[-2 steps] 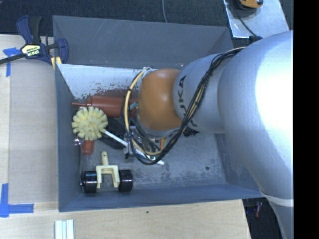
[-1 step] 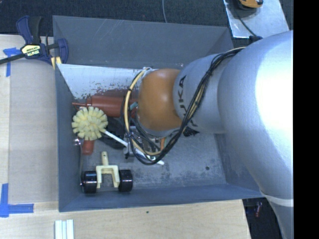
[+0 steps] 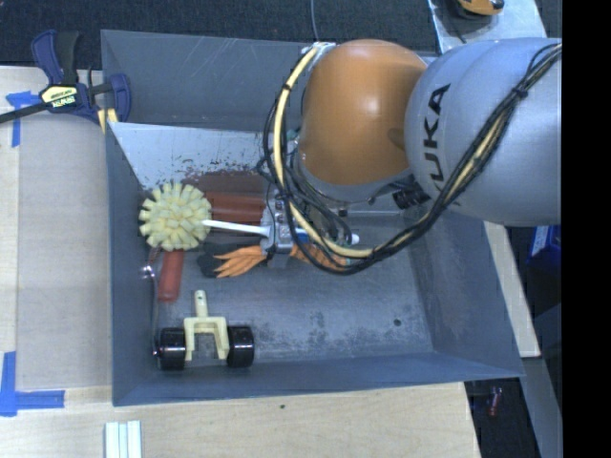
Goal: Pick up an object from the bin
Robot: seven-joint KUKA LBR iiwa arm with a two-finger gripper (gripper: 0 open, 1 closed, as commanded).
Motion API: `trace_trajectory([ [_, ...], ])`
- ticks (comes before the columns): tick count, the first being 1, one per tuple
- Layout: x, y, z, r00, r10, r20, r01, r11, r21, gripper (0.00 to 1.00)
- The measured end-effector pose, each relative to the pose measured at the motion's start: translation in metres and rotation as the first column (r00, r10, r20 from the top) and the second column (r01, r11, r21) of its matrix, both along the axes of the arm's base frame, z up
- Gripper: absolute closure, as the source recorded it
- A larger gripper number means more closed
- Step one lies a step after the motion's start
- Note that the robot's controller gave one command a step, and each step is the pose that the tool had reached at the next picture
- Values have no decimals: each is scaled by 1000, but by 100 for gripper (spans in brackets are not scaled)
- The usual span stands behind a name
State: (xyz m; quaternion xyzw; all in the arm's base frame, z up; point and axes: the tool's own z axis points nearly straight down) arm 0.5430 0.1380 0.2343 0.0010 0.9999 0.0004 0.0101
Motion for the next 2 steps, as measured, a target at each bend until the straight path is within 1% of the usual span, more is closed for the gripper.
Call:
trace_trajectory([
  [1, -1, 0, -1, 1000, 1, -2, -1, 1000, -1, 100],
  [2, 5, 16, -66, 997, 82, 3, -82, 997, -2, 100],
])
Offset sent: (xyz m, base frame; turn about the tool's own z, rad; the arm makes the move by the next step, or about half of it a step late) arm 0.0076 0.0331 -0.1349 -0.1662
